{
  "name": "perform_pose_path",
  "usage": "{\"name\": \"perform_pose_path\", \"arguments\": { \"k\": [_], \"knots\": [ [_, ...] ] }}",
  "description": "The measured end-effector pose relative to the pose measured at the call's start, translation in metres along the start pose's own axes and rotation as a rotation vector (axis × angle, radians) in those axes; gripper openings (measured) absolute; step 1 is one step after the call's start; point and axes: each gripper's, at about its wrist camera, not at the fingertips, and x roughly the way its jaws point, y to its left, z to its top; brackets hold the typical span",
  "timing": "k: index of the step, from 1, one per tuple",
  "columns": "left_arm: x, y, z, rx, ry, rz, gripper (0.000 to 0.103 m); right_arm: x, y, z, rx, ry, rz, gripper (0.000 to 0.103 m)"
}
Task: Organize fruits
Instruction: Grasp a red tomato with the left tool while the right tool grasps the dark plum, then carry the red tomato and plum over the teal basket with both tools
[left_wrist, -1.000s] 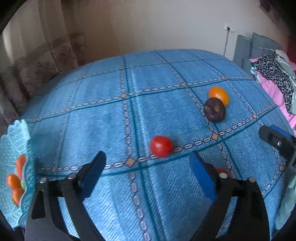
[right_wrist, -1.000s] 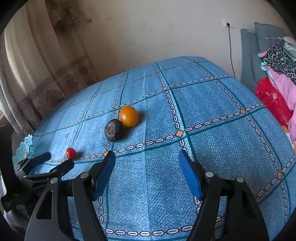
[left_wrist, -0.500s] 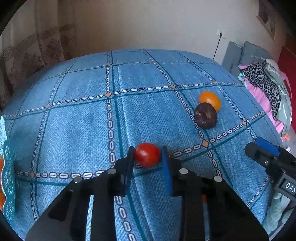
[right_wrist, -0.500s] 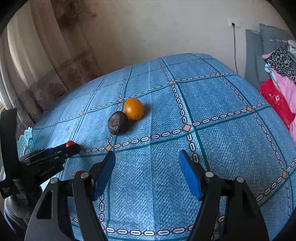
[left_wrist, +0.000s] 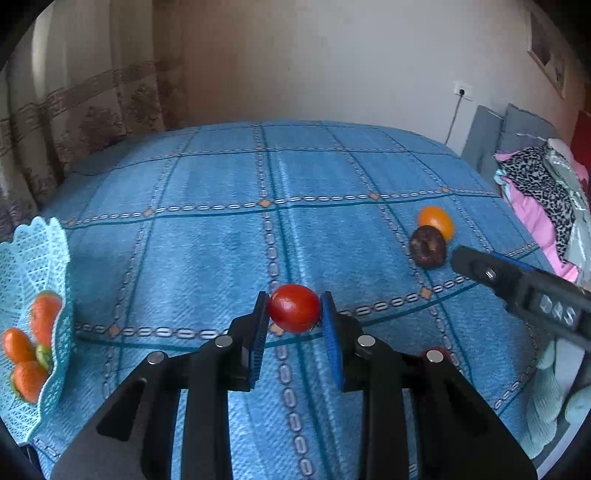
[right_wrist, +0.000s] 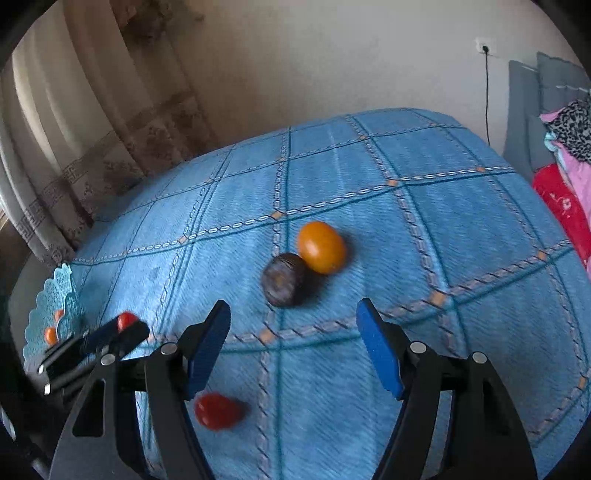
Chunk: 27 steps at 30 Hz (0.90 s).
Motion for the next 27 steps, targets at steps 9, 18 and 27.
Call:
{"name": "perform_pose_path", "arguments": {
  "k": [9,18,27],
  "knots": [
    [-0.004,0.013,-0.005,-0.026,0.01,0.011,0.029,0.037,0.022,0.017,-0.012,0.003,-0.103,0.07],
    [0.0,0.014,-0.006,-0.029,0.017,0.01,0.029,0.048,0.035,0.012,-0.09,-0.03,-0.253,0.057],
    [0.002,0.011,-0.008,-0.026,0.018,0.015,0.029,0.041,0.02,0.003,-0.073,-0.012,-0.177,0.04]
  ]
}}
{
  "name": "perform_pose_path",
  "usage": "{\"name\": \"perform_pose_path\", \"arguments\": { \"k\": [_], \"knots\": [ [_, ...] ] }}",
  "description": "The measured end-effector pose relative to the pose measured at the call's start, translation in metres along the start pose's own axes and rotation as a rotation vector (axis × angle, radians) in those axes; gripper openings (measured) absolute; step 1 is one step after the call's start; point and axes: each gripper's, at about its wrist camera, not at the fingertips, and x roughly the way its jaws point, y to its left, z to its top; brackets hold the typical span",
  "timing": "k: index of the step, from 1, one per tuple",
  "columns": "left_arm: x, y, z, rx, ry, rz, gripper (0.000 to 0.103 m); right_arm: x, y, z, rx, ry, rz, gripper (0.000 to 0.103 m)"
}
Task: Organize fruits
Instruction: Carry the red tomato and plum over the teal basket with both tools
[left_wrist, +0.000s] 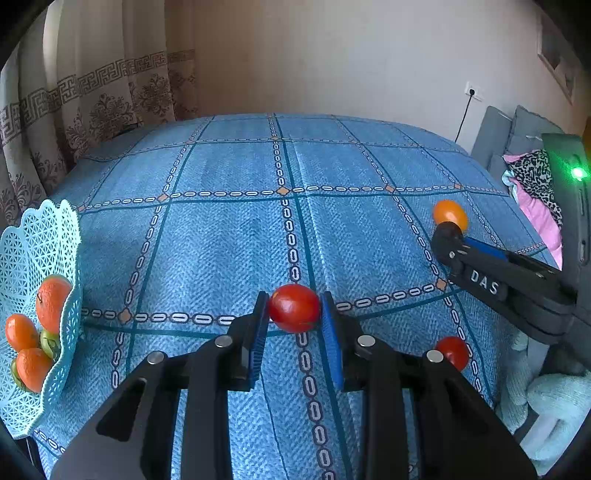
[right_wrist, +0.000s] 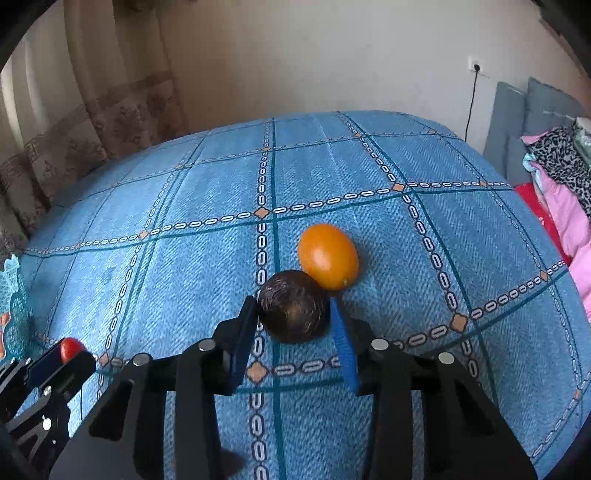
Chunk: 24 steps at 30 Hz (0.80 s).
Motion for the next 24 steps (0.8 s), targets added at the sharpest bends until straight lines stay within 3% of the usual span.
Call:
{"name": "perform_pose_path", "arguments": {
  "k": [24],
  "knots": [
    [-0.007,0.003,-0.002,-0.016,-0.018,-0.006,0.029,-0.051,-0.01,-0.025,0.028,-0.058,0.154,0.04]
  ]
}}
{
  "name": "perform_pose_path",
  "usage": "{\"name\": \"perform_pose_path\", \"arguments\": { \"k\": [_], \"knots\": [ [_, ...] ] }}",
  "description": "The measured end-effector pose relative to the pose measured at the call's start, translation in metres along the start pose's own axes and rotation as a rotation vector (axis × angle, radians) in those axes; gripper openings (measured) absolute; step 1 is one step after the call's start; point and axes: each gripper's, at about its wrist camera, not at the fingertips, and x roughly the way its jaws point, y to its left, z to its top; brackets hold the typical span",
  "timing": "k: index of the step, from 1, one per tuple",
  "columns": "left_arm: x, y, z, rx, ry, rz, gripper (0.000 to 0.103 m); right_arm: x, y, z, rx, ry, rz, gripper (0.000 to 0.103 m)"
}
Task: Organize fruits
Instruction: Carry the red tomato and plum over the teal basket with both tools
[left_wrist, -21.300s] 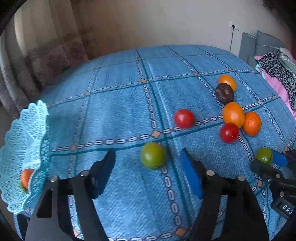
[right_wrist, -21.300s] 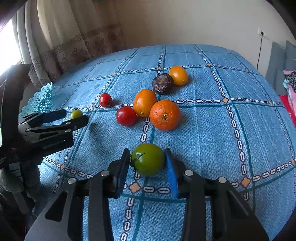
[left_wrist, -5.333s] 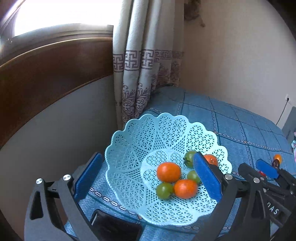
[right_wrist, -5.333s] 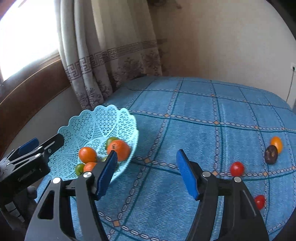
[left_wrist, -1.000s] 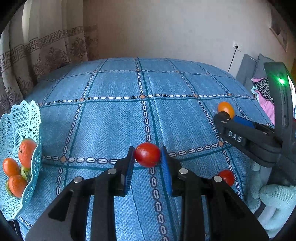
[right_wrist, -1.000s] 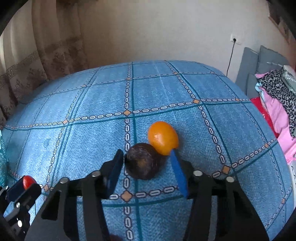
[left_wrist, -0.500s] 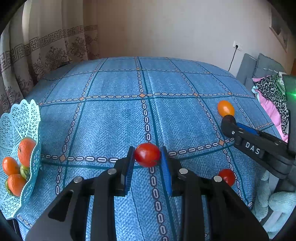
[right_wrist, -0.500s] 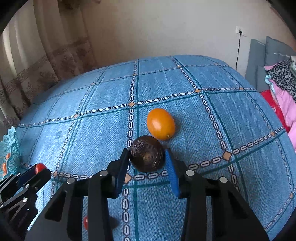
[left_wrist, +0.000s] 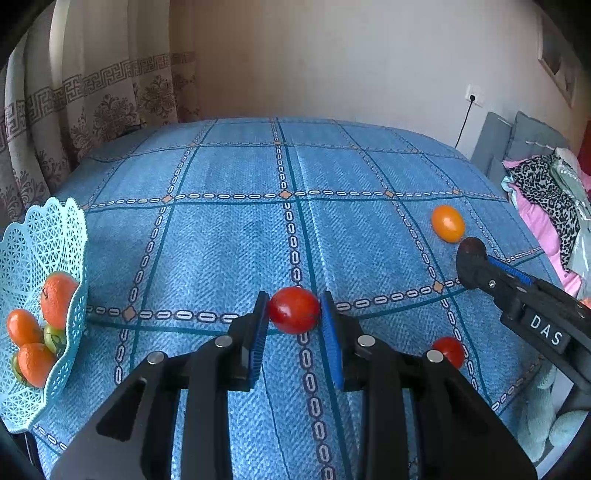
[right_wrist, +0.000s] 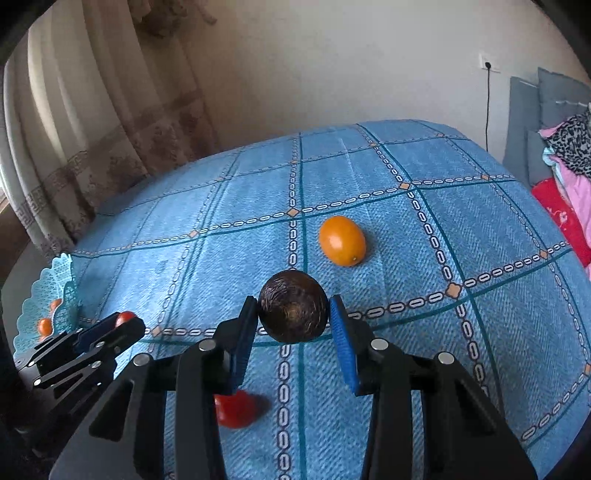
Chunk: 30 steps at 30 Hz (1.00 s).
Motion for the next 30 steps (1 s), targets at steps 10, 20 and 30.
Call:
{"name": "perform_pose_path", "arguments": {
  "k": [10,20,30],
  "knots": [
    [-0.016,0.008,-0.001,-0.015,-0.024,-0.013,0.029,-0.015,0.006,-0.006,-0.005,-0.032,0.007,0.04],
    [-0.057,0.019,-0.006,-0.011,-0.096,-0.022,0.029,-0.029,0.011,-0.006,-0.008,-0.055,0.017,0.04],
    [-0.099,0.048,-0.006,-0.04,-0.165,0.02,0.029,-0.047,0.04,-0.001,-0.054,-0.087,0.055,0.04]
  ]
}}
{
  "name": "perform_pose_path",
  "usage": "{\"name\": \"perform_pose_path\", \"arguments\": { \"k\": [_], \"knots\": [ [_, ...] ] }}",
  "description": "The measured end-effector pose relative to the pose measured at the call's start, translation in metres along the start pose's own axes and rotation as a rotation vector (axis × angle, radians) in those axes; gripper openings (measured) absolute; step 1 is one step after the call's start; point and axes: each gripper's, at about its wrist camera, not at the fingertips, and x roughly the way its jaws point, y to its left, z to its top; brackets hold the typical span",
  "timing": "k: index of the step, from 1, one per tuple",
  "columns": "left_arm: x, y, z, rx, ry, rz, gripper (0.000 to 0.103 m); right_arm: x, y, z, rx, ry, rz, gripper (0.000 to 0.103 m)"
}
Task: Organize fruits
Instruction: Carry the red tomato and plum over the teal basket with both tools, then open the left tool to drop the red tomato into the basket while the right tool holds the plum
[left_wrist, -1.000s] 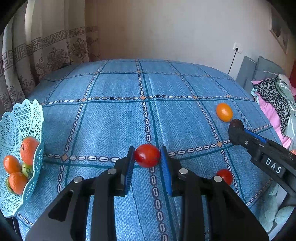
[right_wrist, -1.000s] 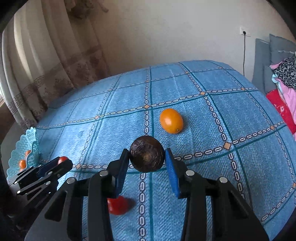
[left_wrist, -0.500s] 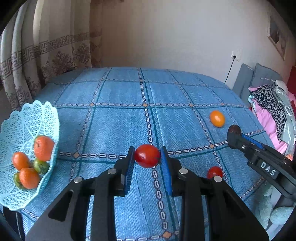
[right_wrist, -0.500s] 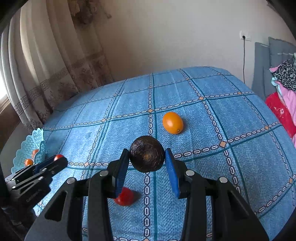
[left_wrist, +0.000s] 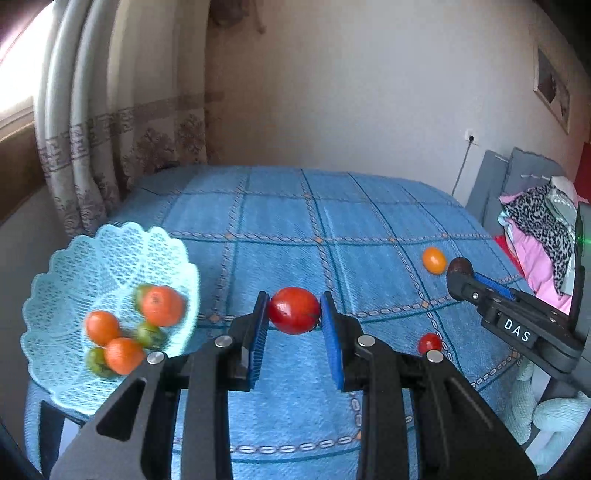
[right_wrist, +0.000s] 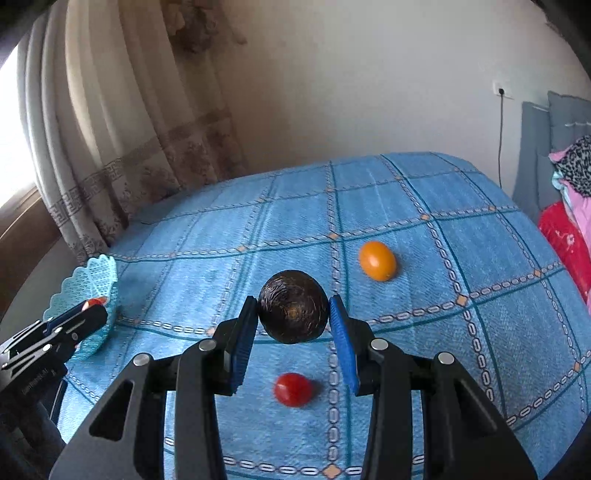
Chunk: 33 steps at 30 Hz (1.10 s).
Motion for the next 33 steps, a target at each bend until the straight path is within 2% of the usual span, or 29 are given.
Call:
{"name": "perform_pose_path", "arguments": {
  "k": [5,10,18,31,33],
  "knots": [
    [-0.017,0.023,0.006,-0.028,-0.034,0.041,0.029,-0.009,0.021,0.007,-0.028,-0.028,0.03,0.04],
    [-0.033,0.049,0.01,-0.057,-0.069,0.111,0.029,-0.015,0.045,0.014,-0.057,-0.048,0.065,0.04],
    [-0.047,0.09,0.015,-0.116,-0.095,0.179,0.029,-0.016,0.098,0.021,-0.121,-0.056,0.131,0.04],
    [-0.041,0.136,0.017,-0.196,-0.068,0.226,0.029,-0.012,0.185,0.018,-0.25,-0.042,0.231,0.04],
    [-0.039,0.14,0.017,-0.21,-0.058,0.226,0.034,-0.009,0.195,0.015,-0.265,-0.03,0.24,0.04]
  ]
}}
